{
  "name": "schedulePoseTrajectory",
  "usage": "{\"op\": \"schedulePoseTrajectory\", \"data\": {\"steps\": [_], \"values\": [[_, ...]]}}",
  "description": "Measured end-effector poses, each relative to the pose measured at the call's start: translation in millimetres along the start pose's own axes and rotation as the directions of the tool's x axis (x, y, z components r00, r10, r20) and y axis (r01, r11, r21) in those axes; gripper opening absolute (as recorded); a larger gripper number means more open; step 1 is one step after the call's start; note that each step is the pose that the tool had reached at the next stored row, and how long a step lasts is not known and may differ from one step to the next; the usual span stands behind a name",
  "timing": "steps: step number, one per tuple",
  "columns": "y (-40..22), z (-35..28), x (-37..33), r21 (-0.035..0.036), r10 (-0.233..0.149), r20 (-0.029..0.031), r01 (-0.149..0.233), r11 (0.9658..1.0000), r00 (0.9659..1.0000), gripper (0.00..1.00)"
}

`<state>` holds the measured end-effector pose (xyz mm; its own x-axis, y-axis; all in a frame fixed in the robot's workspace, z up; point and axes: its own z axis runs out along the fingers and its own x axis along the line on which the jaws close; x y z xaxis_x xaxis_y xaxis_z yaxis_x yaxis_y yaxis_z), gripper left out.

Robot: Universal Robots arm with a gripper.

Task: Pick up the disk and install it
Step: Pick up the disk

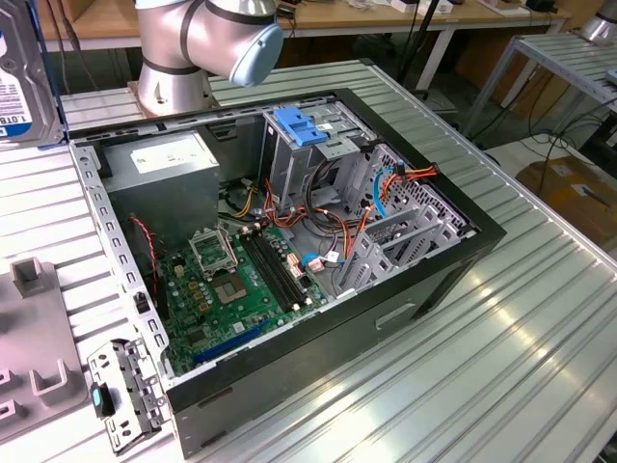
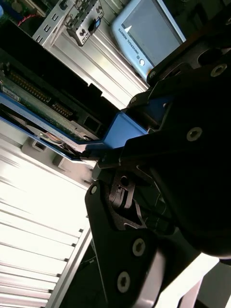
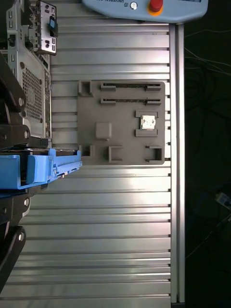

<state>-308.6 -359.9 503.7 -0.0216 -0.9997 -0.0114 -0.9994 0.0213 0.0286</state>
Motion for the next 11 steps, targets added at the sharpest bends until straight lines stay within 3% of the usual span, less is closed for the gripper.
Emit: {"op": "schedulePoseTrajectory", "data": {"steps": [7, 11], "values": [[-19.6, -0.6, -0.4, 0.0000, 0.000, 0.0000, 0.000, 1.0000, 1.0000, 0.37], [-34.0, -0.9, -0.7, 0.0002, 0.000, 0.0001, 0.000, 1.0000, 1.0000, 0.37]]}}
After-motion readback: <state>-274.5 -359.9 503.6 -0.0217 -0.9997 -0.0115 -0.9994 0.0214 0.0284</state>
